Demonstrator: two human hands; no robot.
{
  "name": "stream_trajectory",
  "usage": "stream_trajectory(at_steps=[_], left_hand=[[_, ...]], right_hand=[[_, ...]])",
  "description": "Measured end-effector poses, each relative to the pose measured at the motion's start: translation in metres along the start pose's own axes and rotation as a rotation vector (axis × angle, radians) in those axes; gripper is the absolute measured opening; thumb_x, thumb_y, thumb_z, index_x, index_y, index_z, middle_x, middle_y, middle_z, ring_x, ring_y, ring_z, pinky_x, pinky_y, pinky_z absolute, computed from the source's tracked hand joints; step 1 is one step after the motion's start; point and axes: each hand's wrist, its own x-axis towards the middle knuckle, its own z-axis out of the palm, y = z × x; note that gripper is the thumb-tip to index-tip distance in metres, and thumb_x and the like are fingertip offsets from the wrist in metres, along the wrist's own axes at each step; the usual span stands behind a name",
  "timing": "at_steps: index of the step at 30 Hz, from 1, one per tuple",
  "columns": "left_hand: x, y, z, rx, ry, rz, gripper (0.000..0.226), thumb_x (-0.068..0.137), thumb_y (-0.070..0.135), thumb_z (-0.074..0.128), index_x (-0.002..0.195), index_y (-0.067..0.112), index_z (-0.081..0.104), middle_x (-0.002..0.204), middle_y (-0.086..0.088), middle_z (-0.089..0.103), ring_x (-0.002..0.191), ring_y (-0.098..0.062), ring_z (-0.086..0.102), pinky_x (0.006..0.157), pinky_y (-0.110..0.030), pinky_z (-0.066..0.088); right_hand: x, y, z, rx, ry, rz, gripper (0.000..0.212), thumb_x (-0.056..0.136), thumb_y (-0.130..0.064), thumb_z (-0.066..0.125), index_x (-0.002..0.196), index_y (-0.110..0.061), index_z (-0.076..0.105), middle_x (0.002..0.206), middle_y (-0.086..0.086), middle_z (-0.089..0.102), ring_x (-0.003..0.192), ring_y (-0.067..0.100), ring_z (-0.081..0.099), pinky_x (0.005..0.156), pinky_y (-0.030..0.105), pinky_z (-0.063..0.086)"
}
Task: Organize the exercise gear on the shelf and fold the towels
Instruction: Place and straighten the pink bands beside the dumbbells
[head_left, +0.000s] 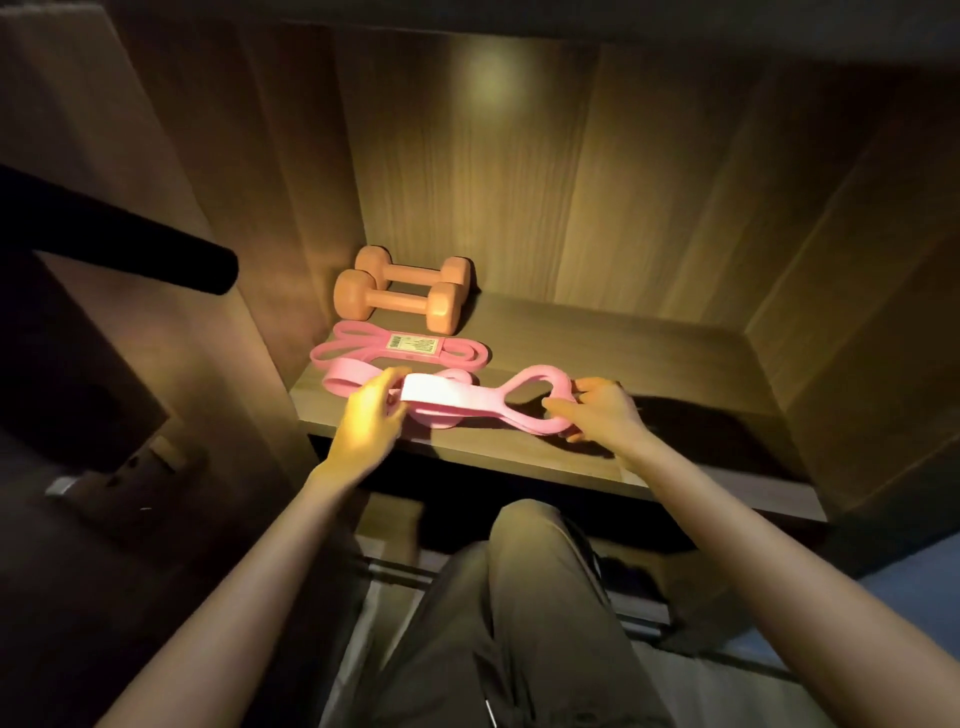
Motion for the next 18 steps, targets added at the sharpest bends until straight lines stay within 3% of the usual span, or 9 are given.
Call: stream_trajectory(at_steps=[2,7,10,11,15,18], left_hand=[[0.002,-0.005,-0.014,-0.023,0.106,0.048,0.031,0.088,-0.005,0.059,0.119,-0.003,0.059,0.115,-0.016,0.063,0.104,-0.023,0.059,0.087,-0.026,0.047],[0.008,-0.021,-0.035,0.022,0.251,0.09,0.027,0.091,0.001,0.057,0.118,-0.002,0.059,0.115,-0.015,0.065,0.105,-0.015,0.057,0.091,-0.017,0.044],[0.003,-0.027,-0.036,0.05,0.283,0.104,0.029,0.089,-0.006,0.054,0.118,-0.003,0.058,0.114,-0.019,0.064,0.105,-0.017,0.055,0.092,0.0,0.033],[0.0,-0.03,-0.037,0.073,0.284,0.056,0.03,0.09,-0.005,0.053,0.119,0.0,0.058,0.116,-0.017,0.063,0.107,-0.018,0.056,0.093,-0.003,0.034],[-0.01,-0.042,-0.035,0.188,0.188,-0.268,0.037,0.094,0.0,0.038,0.126,0.015,0.05,0.126,-0.012,0.057,0.112,-0.034,0.056,0.096,-0.042,0.043],[-0.01,-0.044,-0.036,0.243,0.109,-0.4,0.037,0.095,0.005,0.032,0.129,0.014,0.042,0.123,-0.017,0.056,0.109,-0.039,0.056,0.093,-0.047,0.043]], right_hand=[[0.0,-0.014,0.016,0.124,-0.026,0.032,0.04,0.079,-0.026,0.077,0.112,-0.013,0.058,0.09,0.003,0.071,0.068,0.014,0.071,0.057,0.024,0.057],[0.003,-0.04,0.049,0.291,-0.048,0.059,0.048,0.077,-0.022,0.079,0.112,-0.014,0.048,0.09,0.002,0.066,0.071,0.015,0.068,0.06,0.029,0.057],[0.009,-0.049,0.059,0.237,-0.061,0.05,0.05,0.078,-0.021,0.078,0.118,-0.011,0.051,0.1,0.006,0.065,0.081,0.019,0.068,0.064,0.031,0.057],[0.012,-0.052,0.061,0.219,-0.074,0.052,0.052,0.078,-0.02,0.078,0.121,-0.009,0.052,0.104,0.007,0.065,0.085,0.02,0.068,0.067,0.032,0.058],[0.019,-0.06,0.074,0.15,-0.162,0.072,0.052,0.079,-0.016,0.077,0.124,-0.005,0.055,0.114,0.012,0.066,0.093,0.023,0.068,0.072,0.035,0.059],[0.015,-0.06,0.088,0.144,-0.281,0.074,0.039,0.079,-0.011,0.076,0.113,-0.001,0.062,0.103,0.015,0.07,0.083,0.021,0.07,0.075,0.039,0.06]])
